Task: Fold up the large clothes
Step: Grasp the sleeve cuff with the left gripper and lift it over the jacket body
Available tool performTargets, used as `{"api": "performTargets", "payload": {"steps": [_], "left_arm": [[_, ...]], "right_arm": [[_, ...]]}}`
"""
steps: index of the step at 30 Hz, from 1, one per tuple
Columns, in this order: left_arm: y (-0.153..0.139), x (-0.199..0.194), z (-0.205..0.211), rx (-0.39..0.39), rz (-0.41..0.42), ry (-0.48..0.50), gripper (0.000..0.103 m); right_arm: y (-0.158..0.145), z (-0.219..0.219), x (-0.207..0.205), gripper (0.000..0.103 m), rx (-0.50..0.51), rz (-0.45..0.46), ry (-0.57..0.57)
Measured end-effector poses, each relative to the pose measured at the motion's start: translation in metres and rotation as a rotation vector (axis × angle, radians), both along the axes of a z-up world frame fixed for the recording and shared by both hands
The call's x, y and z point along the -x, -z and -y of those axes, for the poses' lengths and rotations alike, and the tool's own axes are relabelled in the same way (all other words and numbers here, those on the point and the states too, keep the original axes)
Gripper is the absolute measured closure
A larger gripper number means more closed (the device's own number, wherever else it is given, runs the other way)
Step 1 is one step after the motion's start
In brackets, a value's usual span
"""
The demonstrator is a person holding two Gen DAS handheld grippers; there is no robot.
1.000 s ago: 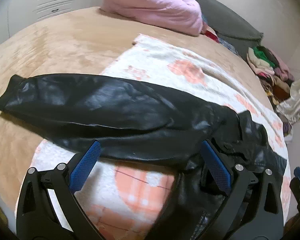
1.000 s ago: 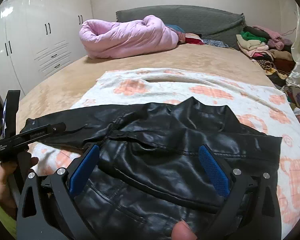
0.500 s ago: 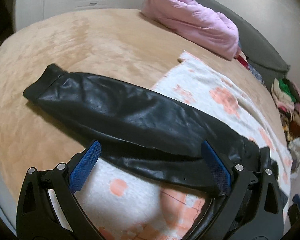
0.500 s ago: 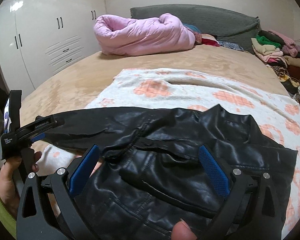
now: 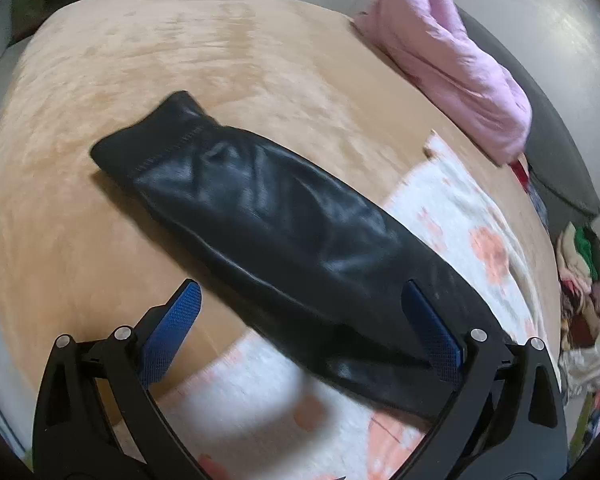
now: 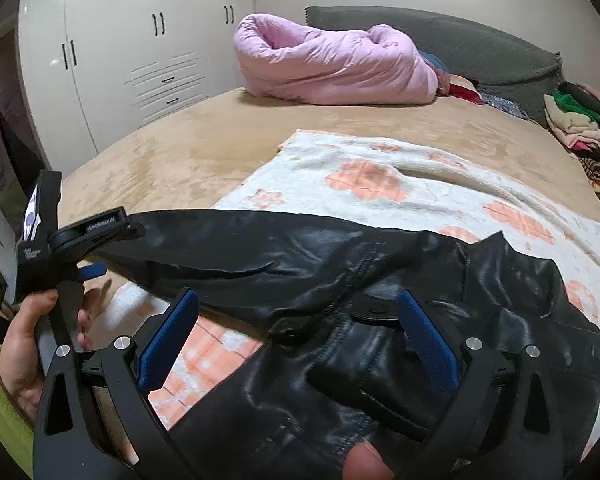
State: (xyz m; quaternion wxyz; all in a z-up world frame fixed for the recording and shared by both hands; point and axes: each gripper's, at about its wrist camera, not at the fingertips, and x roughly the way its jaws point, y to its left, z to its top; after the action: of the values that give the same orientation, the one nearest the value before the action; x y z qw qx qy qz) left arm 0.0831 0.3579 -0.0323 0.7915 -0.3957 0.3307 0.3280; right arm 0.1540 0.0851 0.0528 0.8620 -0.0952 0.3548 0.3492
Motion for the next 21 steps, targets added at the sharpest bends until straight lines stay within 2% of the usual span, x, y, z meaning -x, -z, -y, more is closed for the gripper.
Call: {"api": "performTargets", "payload": {"steps": [4, 6, 8, 9, 12, 14, 16, 21], "left_arm": [[0.016, 0.005, -0.02, 0.066, 0.008, -0.077, 0.009], [0.027, 0.01, -0.032, 0.125, 0.048, -0.128, 0.009], [0.036, 0.014, -0.041, 0.15, 0.085, -0.172, 0.011], [0.036, 0.012, -0.042, 0.139, 0.077, -0.179, 0.016], [0.035, 0.007, -0.04, 0.106, 0.051, -0.17, 0.081], [0.037, 0.009, -0.039, 0.128, 0.083, -0.164, 0.089], [0.031, 0.01, -0.036, 0.115, 0.108, -0.153, 0.097], [-0.007, 0.019, -0.02, 0.038, 0.269, -0.097, 0.102]], "right_arm": [[0.007, -0.002, 0.002, 0.004, 0.001, -0.001, 0.005], [0.011, 0.002, 0.0, 0.004, -0.001, -0.015, 0.021], [0.014, 0.008, -0.002, 0.004, -0.004, -0.031, 0.037], [0.015, 0.011, -0.003, 0.004, -0.004, -0.034, 0.045], [0.016, 0.026, -0.004, 0.004, -0.006, -0.032, 0.077], [0.016, 0.038, -0.004, 0.004, -0.012, -0.026, 0.102], [0.016, 0.048, -0.004, 0.004, -0.022, -0.027, 0.123], [0.019, 0.085, -0.002, 0.004, -0.077, -0.062, 0.199]]}}
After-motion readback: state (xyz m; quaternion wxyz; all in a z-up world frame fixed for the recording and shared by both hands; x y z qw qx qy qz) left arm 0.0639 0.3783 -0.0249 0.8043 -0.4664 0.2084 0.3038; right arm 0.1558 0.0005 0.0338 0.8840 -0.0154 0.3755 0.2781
